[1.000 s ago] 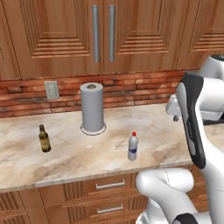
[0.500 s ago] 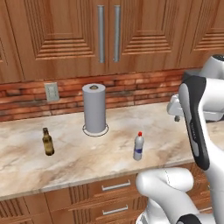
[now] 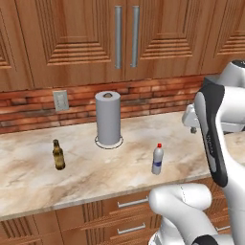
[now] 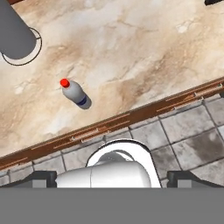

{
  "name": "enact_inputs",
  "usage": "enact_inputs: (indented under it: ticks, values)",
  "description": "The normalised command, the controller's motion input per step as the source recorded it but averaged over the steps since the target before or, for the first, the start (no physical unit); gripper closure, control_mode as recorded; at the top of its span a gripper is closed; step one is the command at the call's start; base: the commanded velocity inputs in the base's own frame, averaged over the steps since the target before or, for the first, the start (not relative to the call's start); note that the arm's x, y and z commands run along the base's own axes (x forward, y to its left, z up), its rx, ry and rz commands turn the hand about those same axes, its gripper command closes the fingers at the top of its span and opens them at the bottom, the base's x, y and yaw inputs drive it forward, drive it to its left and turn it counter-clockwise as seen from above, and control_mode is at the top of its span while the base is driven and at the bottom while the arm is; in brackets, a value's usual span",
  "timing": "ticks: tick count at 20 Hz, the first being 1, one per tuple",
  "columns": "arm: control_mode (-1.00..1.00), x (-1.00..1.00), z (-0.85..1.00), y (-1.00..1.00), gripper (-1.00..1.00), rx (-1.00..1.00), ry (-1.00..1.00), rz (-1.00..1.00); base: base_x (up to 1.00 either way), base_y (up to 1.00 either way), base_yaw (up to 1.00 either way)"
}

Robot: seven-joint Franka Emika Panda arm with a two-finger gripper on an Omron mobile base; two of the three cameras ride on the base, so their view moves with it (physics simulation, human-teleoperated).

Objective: Place the drinks on the dining counter in a tight cluster.

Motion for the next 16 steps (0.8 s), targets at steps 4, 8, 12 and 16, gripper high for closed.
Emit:
enact_inputs:
  ticks: [4, 8, 12, 16]
  values:
    - [-1.0, 0.24, 0.0, 0.23, -1.0, 0.0, 0.0, 0.09, 0.0, 0.0, 0.0]
    - [-1.0, 0.48, -0.16, 0.74, -1.0, 0.0, -0.02, 0.47, 0.0, 0.0, 0.0]
    - [-1.0, 0.5, -0.41, 0.66, -1.0, 0.01, -0.05, 0.61, 0.0, 0.0, 0.0]
    - [-1.0, 0.35, -0.55, 0.09, -1.0, 0.06, -0.06, 0.5, 0.0, 0.0, 0.0]
